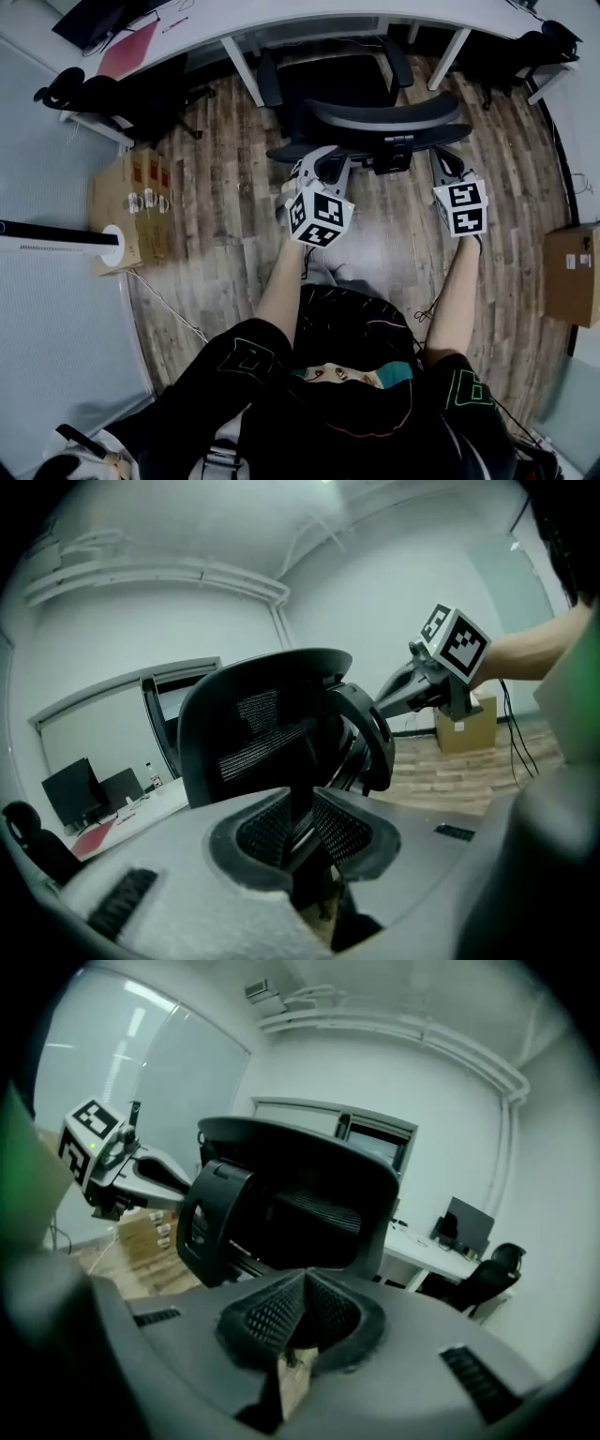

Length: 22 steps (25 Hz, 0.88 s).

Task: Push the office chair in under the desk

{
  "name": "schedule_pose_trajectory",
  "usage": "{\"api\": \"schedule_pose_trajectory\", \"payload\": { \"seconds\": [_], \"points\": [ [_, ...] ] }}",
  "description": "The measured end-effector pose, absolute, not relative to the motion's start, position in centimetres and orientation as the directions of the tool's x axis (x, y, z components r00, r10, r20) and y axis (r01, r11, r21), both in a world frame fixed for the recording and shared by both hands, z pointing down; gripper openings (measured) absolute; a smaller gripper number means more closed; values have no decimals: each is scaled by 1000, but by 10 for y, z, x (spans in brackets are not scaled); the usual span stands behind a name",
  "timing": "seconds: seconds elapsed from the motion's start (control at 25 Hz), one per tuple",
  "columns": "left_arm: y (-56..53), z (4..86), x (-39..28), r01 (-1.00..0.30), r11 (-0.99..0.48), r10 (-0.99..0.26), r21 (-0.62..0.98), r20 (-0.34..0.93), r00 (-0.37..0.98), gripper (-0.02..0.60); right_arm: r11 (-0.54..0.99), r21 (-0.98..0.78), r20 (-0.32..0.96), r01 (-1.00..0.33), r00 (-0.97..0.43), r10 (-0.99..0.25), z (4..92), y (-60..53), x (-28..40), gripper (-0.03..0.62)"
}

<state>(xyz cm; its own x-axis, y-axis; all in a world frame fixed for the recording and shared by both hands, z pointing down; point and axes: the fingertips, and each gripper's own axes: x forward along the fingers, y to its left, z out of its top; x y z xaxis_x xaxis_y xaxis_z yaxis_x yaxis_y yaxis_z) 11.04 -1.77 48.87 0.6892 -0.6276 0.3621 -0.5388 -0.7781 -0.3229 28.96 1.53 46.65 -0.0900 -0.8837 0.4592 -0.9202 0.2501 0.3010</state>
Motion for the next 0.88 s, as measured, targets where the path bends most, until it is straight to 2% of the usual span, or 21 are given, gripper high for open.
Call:
{"api": "schedule_pose_trajectory", "payload": {
  "seconds": [0.04,0.12,0.2,0.32,0.52,0.72,0.88],
  "points": [
    [-19,489,110,-531,-776,-630,-341,373,681,85,290,327,477,-899,-108,-872,469,13,287,8],
    [-19,492,109,-505,-776,-629,-378,400,667,102,379,375,525,-846,-143,-839,476,10,281,73],
    [-19,497,110,-468,-780,-623,-416,435,651,121,466,428,581,-774,-160,-798,484,9,275,84],
    [-19,505,114,-418,-783,-616,-461,478,626,144,573,522,654,-631,-135,-745,495,5,270,116],
    [-19,506,117,-331,-792,-595,-513,524,609,141,675,598,725,-432,-69,-685,513,-3,265,152],
    [-17,519,114,-197,-833,-535,-517,659,528,179,693,610,736,-384,-49,-675,525,-11,263,167],
    [-27,536,111,-199,-827,-551,-526,685,477,167,712,597,750,-370,-57,-659,532,-15,260,172]
  ]
}}
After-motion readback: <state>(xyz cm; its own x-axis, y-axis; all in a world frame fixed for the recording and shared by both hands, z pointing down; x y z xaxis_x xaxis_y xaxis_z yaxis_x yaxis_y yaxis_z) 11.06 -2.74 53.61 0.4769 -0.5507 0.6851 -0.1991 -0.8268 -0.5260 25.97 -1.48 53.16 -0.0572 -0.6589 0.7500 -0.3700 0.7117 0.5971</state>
